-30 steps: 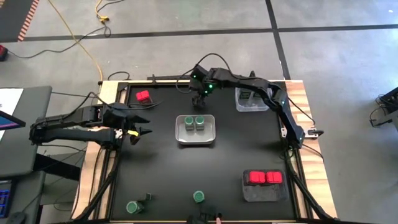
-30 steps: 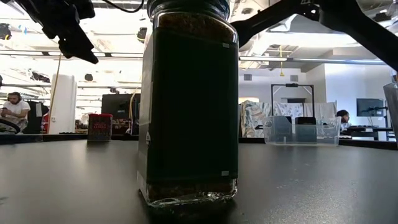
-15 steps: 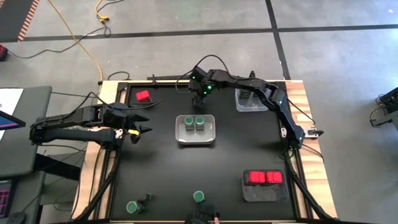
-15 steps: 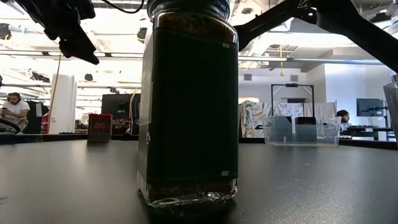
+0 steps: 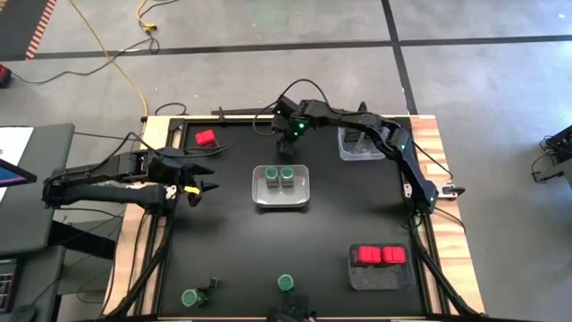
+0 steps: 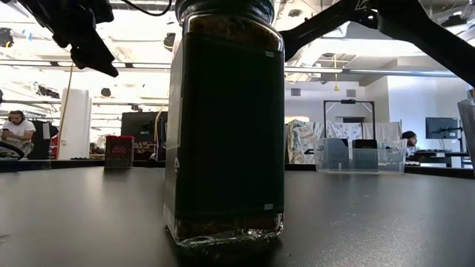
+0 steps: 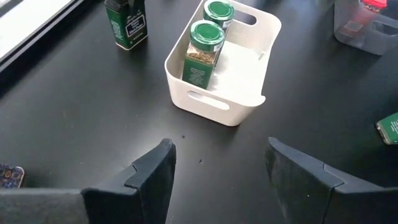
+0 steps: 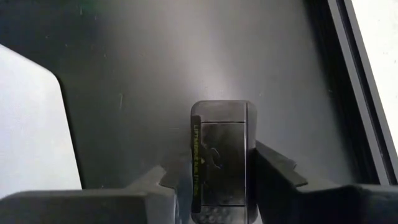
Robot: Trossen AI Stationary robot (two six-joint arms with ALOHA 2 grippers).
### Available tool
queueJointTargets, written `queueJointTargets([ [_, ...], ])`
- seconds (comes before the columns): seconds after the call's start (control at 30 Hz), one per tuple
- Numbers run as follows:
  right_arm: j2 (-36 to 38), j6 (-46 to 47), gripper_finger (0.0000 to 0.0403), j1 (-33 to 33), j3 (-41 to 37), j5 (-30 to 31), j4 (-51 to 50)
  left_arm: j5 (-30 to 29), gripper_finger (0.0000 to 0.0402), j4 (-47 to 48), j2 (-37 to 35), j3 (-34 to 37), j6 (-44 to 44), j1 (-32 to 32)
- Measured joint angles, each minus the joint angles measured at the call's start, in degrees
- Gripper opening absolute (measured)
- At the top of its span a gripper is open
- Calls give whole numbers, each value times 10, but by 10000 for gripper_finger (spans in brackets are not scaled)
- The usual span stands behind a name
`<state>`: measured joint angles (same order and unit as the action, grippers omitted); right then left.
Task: Sort spices by type
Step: Put the top black seasoning can into the transparent bin
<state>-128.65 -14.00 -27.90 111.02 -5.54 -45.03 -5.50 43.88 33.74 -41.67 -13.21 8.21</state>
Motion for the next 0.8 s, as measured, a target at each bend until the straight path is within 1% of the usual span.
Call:
queueJointTargets([
  [0.13,2,0,152,0,0,0,-4,0,234,0,0,0,1,0],
  [0.23,6,1,161,0,0,0,-15,0,234,0,0,0,1,0],
  [0.43,39,4,156,-12,0,-4,-34,-4,234,0,0,0,1,0],
  [0.63,109,1,155,-32,1,-7,-54,-10,234,0,0,0,-8,0],
  [0.8,190,-31,155,-51,-2,-22,-110,-12,234,0,0,0,-10,0],
])
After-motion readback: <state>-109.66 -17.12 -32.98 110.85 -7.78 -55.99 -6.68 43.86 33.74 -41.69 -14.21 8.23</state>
